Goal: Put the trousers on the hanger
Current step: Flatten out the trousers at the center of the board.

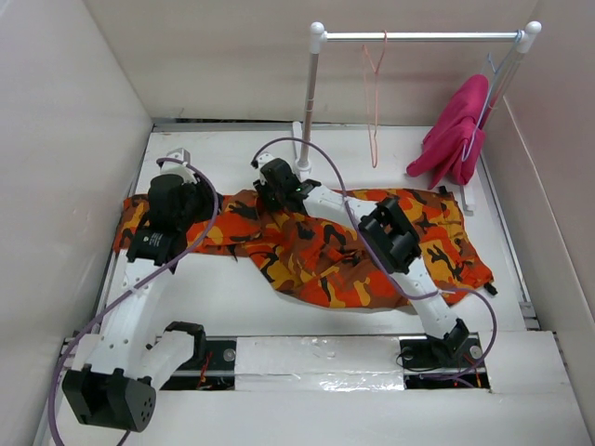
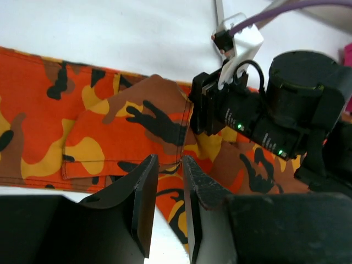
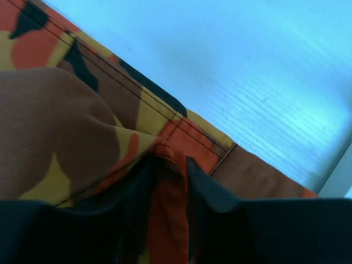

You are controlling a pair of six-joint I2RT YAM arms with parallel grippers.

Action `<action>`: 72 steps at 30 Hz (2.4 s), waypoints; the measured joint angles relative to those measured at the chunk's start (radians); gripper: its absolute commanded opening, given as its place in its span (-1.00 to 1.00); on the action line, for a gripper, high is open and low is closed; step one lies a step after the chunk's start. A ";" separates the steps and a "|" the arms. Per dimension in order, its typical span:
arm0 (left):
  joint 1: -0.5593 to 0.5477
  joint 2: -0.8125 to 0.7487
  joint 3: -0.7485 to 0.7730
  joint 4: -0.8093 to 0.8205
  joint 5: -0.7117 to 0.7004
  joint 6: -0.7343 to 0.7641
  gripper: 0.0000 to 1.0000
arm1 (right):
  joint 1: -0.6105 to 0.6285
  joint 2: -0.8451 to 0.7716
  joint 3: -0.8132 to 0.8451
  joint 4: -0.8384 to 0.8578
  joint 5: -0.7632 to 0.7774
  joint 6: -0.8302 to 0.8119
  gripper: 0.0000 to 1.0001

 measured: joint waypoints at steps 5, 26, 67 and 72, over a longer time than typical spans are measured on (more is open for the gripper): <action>-0.002 0.063 -0.002 -0.006 0.055 0.019 -0.59 | -0.006 -0.017 -0.008 -0.040 -0.021 0.012 0.49; -0.372 0.105 -0.241 0.026 -0.289 -0.184 -0.25 | -0.108 -1.279 -1.007 0.198 -0.043 0.065 -0.97; -0.372 0.555 -0.108 0.210 -0.429 -0.161 -1.00 | -0.032 -1.157 -1.086 0.273 -0.108 0.072 -0.92; -0.348 0.475 0.048 0.122 -0.478 -0.160 -1.00 | -0.005 -1.131 -1.084 0.273 -0.105 0.069 -0.92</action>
